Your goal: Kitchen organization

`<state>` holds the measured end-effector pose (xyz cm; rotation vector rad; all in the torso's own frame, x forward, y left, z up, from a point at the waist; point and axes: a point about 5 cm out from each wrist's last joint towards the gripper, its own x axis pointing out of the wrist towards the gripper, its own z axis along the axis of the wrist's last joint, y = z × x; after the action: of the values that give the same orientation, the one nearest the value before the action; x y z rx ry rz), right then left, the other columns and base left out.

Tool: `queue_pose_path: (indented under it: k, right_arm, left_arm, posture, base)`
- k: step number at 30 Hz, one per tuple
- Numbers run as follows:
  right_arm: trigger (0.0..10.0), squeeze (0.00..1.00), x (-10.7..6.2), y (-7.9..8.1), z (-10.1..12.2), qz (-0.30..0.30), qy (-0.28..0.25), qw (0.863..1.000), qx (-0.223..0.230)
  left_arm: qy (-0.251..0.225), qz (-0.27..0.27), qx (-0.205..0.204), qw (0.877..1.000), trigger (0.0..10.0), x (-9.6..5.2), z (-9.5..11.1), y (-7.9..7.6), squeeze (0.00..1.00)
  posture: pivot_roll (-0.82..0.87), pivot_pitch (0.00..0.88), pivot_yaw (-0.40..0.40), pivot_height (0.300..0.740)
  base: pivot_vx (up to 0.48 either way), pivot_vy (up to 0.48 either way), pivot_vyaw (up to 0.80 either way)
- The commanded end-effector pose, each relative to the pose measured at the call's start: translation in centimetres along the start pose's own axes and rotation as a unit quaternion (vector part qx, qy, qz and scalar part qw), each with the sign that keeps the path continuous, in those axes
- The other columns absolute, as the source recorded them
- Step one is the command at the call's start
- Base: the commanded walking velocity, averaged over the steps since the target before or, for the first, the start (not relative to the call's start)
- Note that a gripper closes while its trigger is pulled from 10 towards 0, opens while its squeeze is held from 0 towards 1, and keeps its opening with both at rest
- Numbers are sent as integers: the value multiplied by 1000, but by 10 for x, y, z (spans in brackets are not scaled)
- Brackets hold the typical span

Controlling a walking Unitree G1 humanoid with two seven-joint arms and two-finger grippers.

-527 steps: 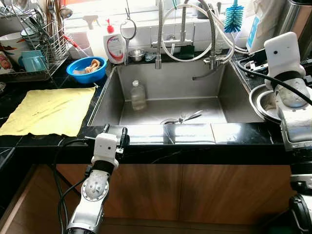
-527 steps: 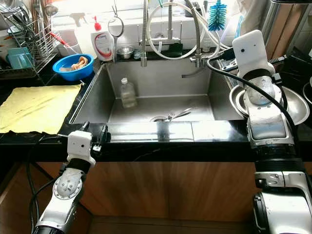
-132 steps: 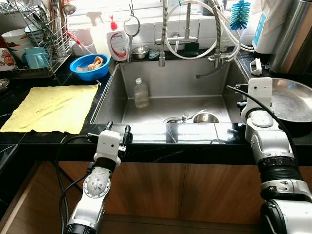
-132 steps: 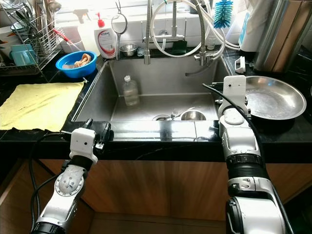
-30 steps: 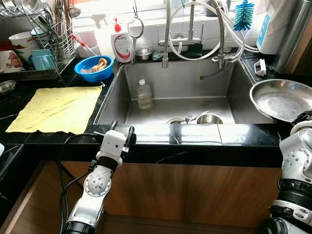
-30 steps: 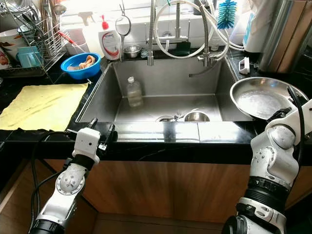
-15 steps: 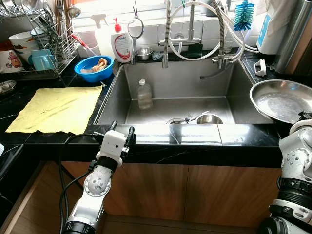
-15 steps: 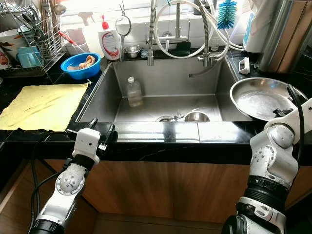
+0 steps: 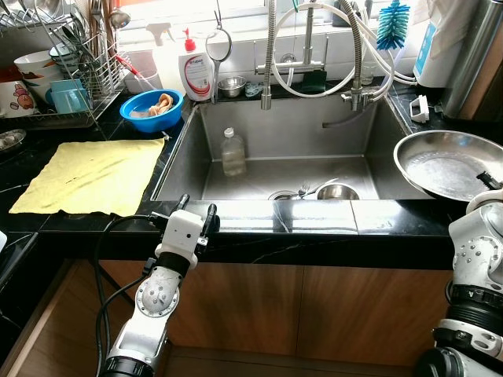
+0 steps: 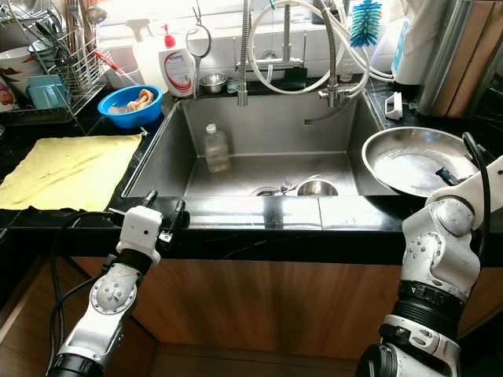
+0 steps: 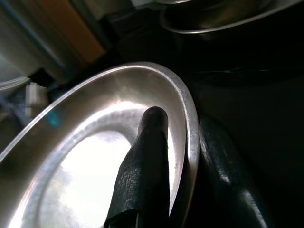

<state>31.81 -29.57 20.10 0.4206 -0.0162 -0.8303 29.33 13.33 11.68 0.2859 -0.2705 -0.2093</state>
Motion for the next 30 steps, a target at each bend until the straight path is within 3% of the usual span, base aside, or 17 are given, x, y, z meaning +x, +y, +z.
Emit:
queue_pose_path:
  k: [1,3,6,7,12,17,20,23,24,27,28,30]
  right_arm:
    - [0,0,-3,16,-3,42,9,999,11]
    - [0,0,-9,36,-9,130,22,991,-18]
    - [0,0,-17,53,-10,191,-12,979,-64]
    - [10000,0,-18,58,-8,204,-27,976,-67]
    - [10000,0,-15,68,-5,231,-44,969,-81]
    - [10000,0,-11,83,-7,280,-61,949,-134]
    - [10000,0,-12,97,-9,325,-76,926,-176]
    - [10000,0,-14,104,-10,350,-85,913,-193]
    - [10000,0,-16,113,-14,376,-92,897,-214]
    - [10000,0,-15,119,-19,389,-93,886,-234]
    - [10000,0,-19,124,-30,414,-88,866,-266]
    - [10000,0,-23,129,-41,444,-73,847,-284]
  left_arm:
    - [31,-27,16,999,10000,-6,-12,-8,0]
    - [32,-27,18,999,10000,-6,-12,-8,0]
    - [28,-9,11,999,10000,-5,-11,-4,0]
    - [28,20,-16,999,10000,-2,-9,3,0]
    - [28,45,-41,998,10000,2,-7,11,0]
    - [31,65,-72,995,10000,4,-6,14,0]
    - [30,78,-94,992,10000,6,-4,16,0]
    - [26,85,-103,991,10000,7,-1,18,0]
    - [22,93,-116,989,10000,10,1,20,0]
    - [17,100,-126,987,10000,13,4,22,0]
    - [13,99,-123,987,10000,14,6,22,0]
    - [12,99,-123,987,10000,14,8,22,0]
  posture:
    - [-108,0,95,740]
    - [-109,0,96,740]
    - [-113,0,100,740]
    - [-113,0,100,740]
    - [-113,0,96,740]
    - [-114,0,89,740]
    - [-111,0,80,740]
    - [-110,0,76,740]
    - [-106,0,72,740]
    - [-101,0,68,740]
    - [-92,0,63,740]
    - [-90,0,60,740]
  base:
    - [0,0,0]
    - [0,0,0]
    - [0,0,0]
    - [0,0,0]
    - [0,0,0]
    - [0,0,0]
    - [0,0,0]
    - [0,0,0]
    - [0,0,0]
    - [0,0,0]
    - [0,0,0]
    - [0,0,0]
